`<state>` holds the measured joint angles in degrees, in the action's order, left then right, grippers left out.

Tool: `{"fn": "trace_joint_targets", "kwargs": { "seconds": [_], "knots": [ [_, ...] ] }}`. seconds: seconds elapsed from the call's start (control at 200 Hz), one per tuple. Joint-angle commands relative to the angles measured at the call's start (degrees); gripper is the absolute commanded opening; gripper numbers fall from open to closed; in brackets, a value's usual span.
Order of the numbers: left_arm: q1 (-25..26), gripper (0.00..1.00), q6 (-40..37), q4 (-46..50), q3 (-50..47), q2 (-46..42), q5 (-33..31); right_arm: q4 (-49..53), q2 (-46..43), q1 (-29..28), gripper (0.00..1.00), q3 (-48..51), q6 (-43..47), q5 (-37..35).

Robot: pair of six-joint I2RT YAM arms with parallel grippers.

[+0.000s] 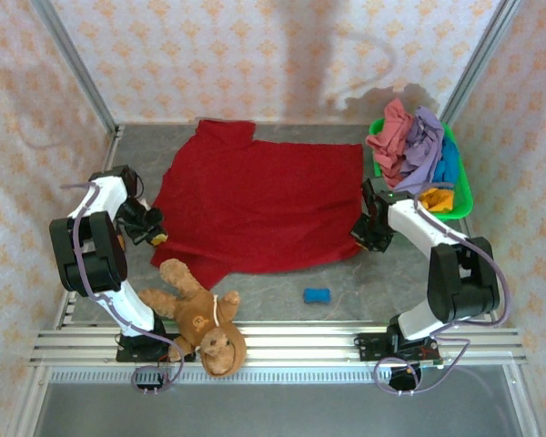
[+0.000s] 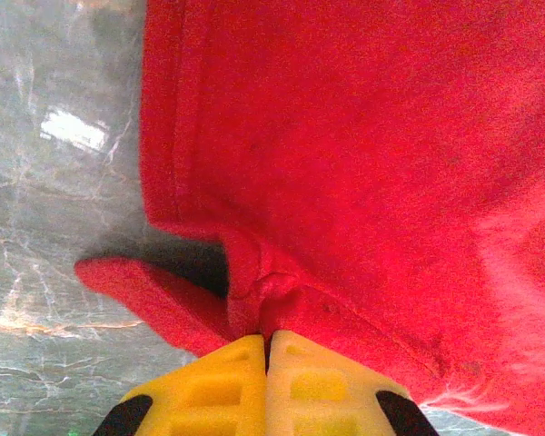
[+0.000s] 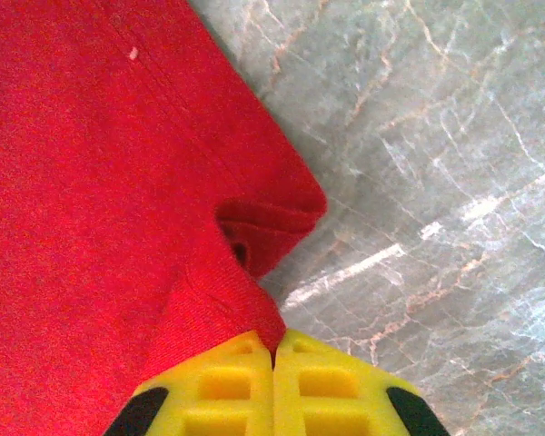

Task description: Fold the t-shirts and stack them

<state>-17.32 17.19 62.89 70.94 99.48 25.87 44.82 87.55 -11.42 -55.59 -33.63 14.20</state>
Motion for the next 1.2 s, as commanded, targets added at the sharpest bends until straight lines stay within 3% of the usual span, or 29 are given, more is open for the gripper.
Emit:
{"fn": "trace_joint_targets", "kwargs": {
  "seconds": [0.0,0.596,1.196],
  "knots": [
    [-0.53,0.0,1.0,2.56,4.34,2.55,1.72,1.86,2.51,0.5,0.01,-2.55,-0.97,-3.15],
    [-0.52,0.0,-0.32,10.14,24.7,16.38,1.59,-3.13,7.55,1.58,0.0,-9.26,-3.98,-6.9],
    [0.21,0.0,-0.54,12.69,35.51,22.41,2.76,-5.96,9.66,1.58,0.0,-13.4,-6.36,-9.9]
  ]
}}
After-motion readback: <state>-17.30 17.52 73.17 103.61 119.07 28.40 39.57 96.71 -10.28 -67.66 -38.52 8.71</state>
